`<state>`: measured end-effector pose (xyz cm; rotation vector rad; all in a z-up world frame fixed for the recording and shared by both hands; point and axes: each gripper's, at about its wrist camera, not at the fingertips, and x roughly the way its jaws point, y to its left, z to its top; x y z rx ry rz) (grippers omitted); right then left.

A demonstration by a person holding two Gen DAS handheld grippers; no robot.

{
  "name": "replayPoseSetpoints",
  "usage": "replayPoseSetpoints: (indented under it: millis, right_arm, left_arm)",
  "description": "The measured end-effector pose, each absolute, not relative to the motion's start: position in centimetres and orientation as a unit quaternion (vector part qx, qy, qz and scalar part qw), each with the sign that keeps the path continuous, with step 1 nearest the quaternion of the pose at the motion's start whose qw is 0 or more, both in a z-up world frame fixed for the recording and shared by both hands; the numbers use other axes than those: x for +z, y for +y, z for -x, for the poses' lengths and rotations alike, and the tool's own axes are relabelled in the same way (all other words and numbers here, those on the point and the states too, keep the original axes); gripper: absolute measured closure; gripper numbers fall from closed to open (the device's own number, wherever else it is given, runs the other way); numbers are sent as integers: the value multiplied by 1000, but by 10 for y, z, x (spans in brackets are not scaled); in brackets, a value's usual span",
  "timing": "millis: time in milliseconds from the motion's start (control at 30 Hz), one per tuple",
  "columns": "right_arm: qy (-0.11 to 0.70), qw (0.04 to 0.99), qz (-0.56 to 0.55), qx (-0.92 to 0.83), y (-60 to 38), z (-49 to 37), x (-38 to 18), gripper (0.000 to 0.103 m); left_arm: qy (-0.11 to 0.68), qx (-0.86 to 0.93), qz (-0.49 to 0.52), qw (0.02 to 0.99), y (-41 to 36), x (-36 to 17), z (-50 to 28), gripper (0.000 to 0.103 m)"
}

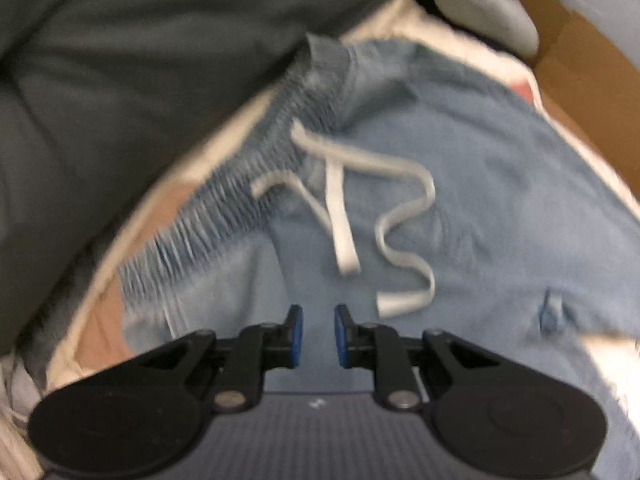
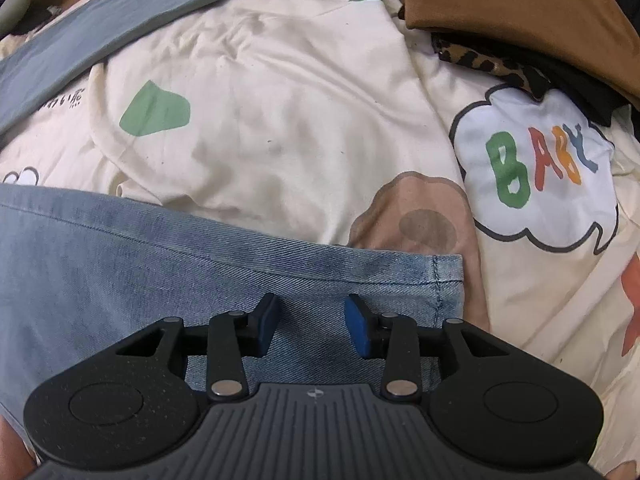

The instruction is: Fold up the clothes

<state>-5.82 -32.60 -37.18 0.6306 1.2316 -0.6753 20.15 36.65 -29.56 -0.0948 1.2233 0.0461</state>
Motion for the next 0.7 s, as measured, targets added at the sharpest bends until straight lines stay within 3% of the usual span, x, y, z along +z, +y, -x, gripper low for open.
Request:
replayPoseSetpoints:
  millis: [267, 533, 700]
  right_arm:
    - [561, 719, -280, -299, -326, 57, -372, 58]
    - [561, 721, -278, -297, -324, 56, -373, 58]
    - [560, 722, -277, -296, -324, 57, -373, 57]
  left_arm:
    - [599, 71, 36, 796, 381, -341, -192, 90]
    - [595, 132, 55, 791, 415, -337, -217, 100]
    - [605, 157, 64, 778, 426, -335, -230, 100]
